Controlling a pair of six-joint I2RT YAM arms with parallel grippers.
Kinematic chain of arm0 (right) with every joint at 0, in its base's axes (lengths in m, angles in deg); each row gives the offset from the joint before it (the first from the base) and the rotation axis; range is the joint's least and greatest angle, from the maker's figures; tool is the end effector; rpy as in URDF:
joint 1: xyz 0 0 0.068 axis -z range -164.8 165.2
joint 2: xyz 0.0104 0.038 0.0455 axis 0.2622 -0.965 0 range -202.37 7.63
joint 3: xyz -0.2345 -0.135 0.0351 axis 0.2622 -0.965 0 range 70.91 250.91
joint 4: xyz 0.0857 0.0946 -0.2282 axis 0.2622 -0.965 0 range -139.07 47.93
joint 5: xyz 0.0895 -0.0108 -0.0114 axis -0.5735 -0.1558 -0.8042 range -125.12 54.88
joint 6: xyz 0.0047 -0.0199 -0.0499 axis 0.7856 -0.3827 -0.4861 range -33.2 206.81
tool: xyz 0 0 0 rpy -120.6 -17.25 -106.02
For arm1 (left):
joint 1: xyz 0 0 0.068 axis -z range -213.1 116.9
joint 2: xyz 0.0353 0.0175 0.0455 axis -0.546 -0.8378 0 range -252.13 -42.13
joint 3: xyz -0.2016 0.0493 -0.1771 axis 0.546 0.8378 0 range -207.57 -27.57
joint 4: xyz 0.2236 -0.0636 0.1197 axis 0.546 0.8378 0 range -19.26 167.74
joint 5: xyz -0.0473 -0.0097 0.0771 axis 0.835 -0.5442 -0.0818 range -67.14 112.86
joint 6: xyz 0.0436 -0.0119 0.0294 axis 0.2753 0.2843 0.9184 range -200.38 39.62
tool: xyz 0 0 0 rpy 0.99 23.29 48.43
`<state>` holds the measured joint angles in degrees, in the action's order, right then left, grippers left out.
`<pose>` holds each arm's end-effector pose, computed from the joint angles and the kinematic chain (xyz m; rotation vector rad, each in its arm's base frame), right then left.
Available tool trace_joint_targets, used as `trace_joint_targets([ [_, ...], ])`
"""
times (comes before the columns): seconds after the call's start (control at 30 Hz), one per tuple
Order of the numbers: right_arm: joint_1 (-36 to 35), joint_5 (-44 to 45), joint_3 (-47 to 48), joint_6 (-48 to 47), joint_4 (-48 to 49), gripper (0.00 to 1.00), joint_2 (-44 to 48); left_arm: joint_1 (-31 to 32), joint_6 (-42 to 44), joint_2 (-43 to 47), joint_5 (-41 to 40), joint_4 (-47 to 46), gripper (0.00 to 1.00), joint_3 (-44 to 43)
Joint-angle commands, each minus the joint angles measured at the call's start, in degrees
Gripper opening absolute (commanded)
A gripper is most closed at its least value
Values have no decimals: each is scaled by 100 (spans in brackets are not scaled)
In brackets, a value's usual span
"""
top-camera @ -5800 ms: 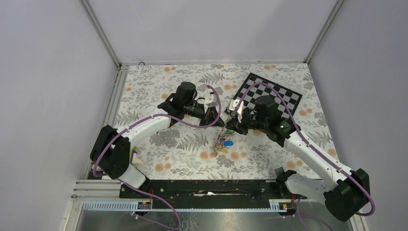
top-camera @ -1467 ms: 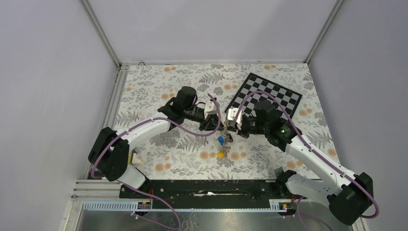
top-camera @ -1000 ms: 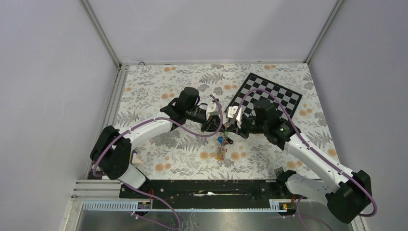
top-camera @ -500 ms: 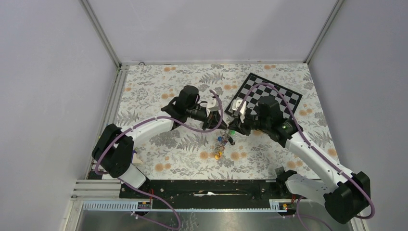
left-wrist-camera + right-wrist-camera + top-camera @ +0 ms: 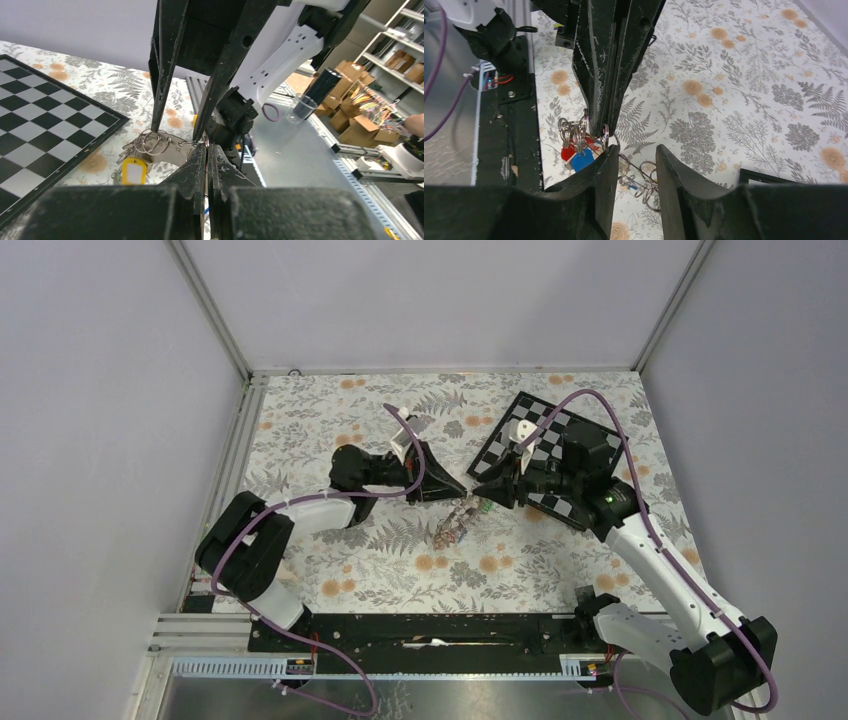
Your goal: Put the keys on the keyring
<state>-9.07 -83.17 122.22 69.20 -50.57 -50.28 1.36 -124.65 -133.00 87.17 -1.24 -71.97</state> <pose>0.1936 0.1164 0.3432 -1.1677 1.4019 0.8453 0.2433 -0.2058 0.2798 1.0496 1.2514 -1.7255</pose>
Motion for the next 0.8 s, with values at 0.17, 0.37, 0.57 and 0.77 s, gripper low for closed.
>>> trace_joint_targets([
  [0.17, 102, -864, 256, 258, 200, 39, 6, 17, -1149, -63, -442, -1764, 0, 274],
  [0.37, 124, -990, 301, 258, 197, 37, 36, 8, -1189, -36, -625, -1771, 0, 396],
  [0.57, 124, -1196, 264, 286, 232, 35, -100, 4, -1194, -57, -747, -1744, 0, 429],
  [0.77, 122, -1259, 203, 471, 465, 36, -267, 8, -1194, -95, -755, -1700, 0, 396],
])
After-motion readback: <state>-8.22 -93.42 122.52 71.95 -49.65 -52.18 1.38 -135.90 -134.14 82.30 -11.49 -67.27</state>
